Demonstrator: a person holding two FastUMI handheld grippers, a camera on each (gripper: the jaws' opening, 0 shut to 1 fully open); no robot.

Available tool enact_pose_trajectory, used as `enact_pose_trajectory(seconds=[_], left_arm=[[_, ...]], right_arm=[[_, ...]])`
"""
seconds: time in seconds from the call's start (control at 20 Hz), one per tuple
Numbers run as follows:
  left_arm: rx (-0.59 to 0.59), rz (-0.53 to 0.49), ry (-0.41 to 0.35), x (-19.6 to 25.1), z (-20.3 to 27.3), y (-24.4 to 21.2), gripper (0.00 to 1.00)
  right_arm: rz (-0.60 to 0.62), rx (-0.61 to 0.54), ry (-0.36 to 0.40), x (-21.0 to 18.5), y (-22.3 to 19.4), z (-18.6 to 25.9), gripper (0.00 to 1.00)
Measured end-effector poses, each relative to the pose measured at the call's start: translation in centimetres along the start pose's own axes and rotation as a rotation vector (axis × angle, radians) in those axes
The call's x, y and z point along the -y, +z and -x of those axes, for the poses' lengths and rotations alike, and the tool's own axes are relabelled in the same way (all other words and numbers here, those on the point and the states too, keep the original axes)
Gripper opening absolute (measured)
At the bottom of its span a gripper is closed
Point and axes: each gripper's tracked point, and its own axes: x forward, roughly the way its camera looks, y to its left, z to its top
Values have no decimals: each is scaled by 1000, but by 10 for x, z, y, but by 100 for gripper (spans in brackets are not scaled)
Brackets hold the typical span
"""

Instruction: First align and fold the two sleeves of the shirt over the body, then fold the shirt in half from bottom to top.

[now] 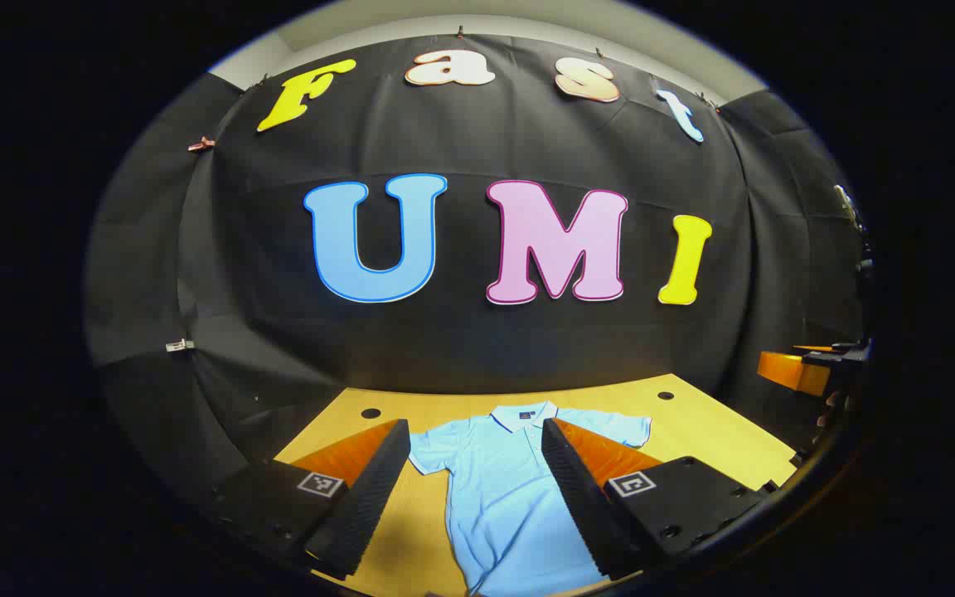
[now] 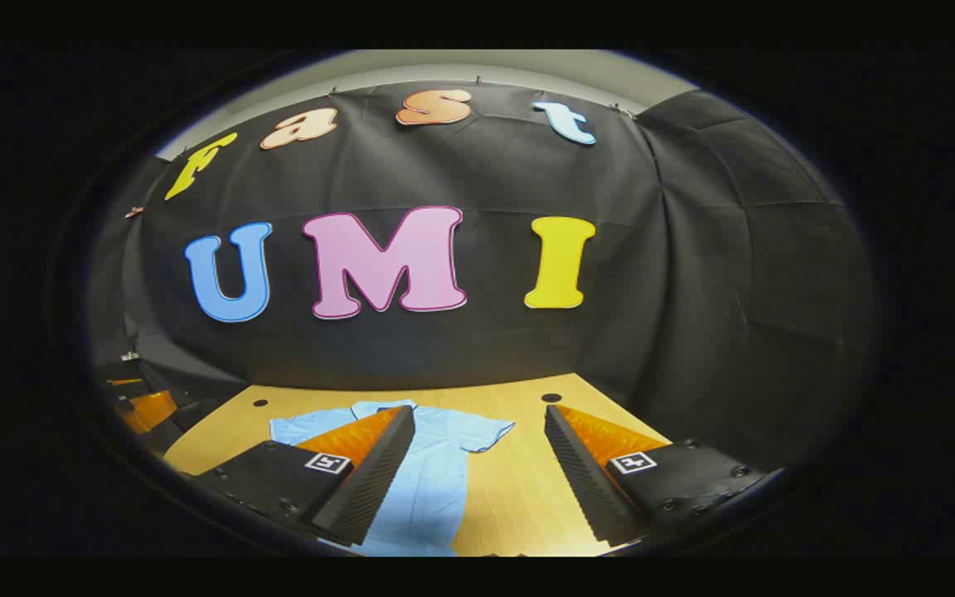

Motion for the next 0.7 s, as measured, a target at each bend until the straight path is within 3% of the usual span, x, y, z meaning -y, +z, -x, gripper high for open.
enact_pose_trajectory(seconds=[0.7], left_arm=[[-25, 22, 21, -12, 1, -17, 100]], right_arm=[[-16, -69, -1, -3, -23, -12, 97]])
